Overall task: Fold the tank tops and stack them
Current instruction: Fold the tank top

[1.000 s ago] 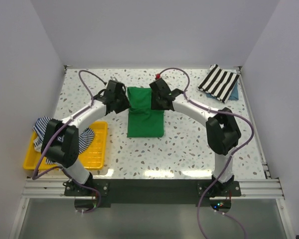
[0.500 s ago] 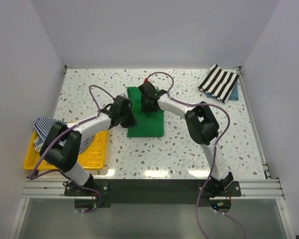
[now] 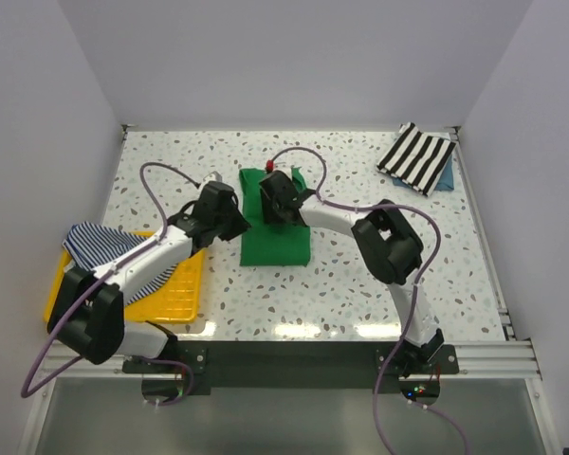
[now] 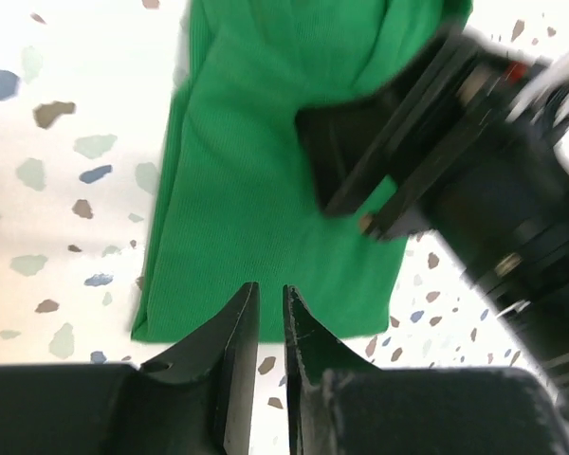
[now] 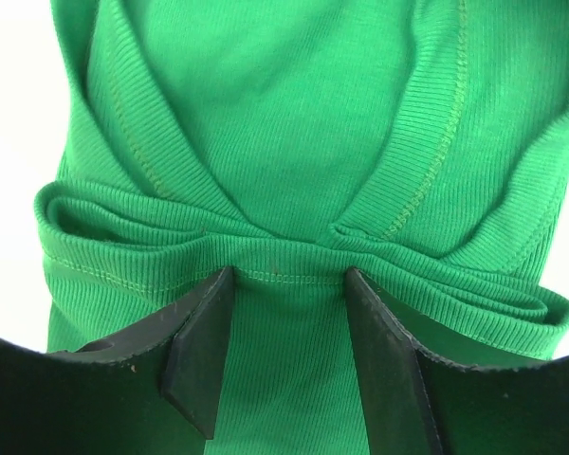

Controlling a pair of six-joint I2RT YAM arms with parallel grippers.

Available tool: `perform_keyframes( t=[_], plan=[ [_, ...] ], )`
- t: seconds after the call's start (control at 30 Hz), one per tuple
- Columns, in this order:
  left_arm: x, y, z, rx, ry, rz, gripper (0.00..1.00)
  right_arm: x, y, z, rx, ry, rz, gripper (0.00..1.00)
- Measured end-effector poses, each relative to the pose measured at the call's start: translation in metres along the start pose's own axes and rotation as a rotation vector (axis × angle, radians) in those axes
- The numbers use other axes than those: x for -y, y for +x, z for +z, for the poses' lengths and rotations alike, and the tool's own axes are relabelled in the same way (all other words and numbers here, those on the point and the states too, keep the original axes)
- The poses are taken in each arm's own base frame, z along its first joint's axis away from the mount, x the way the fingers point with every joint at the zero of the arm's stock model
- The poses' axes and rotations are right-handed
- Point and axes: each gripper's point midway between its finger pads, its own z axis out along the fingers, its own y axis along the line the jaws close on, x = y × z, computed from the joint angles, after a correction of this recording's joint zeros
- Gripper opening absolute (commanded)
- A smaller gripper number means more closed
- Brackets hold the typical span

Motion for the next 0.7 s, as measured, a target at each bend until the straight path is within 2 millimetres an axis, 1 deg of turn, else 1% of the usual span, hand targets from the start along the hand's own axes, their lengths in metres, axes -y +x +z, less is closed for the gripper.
perform_keyframes(
  t=[0.17, 0.27, 0.33, 0.4, 0.47, 0.57, 0.63, 0.7],
  plan=[
    [0.003, -0.024, -0.022, 0.079, -0.022, -0.013, 0.24, -0.009, 0.037, -0.028, 0.013, -0.039, -0.090, 0.55],
    [0.006, -0.037, -0.031, 0.117, -0.026, -0.022, 0.25, -0.007, 0.061, -0.048, 0.005, -0.069, -0.114, 0.55],
    [0.005, -0.042, -0.033, 0.133, -0.034, -0.025, 0.26, 0.000, 0.077, -0.061, -0.014, -0.087, -0.122, 0.58],
    [0.002, -0.044, -0.033, 0.138, -0.045, -0.028, 0.26, 0.007, 0.087, -0.073, -0.028, -0.097, -0.121, 0.61],
    [-0.002, -0.044, -0.031, 0.137, -0.061, -0.031, 0.26, 0.013, 0.095, -0.082, -0.041, -0.101, -0.115, 0.63],
    [-0.010, -0.043, -0.019, 0.130, -0.099, -0.032, 0.26, 0.017, 0.100, -0.089, -0.061, -0.101, -0.108, 0.66],
    [-0.022, -0.039, -0.004, 0.108, -0.146, -0.033, 0.23, 0.017, 0.101, -0.092, -0.077, -0.104, -0.106, 0.66],
    [-0.038, -0.032, 0.013, 0.073, -0.205, -0.038, 0.21, 0.016, 0.100, -0.095, -0.088, -0.102, -0.103, 0.67]
  ],
)
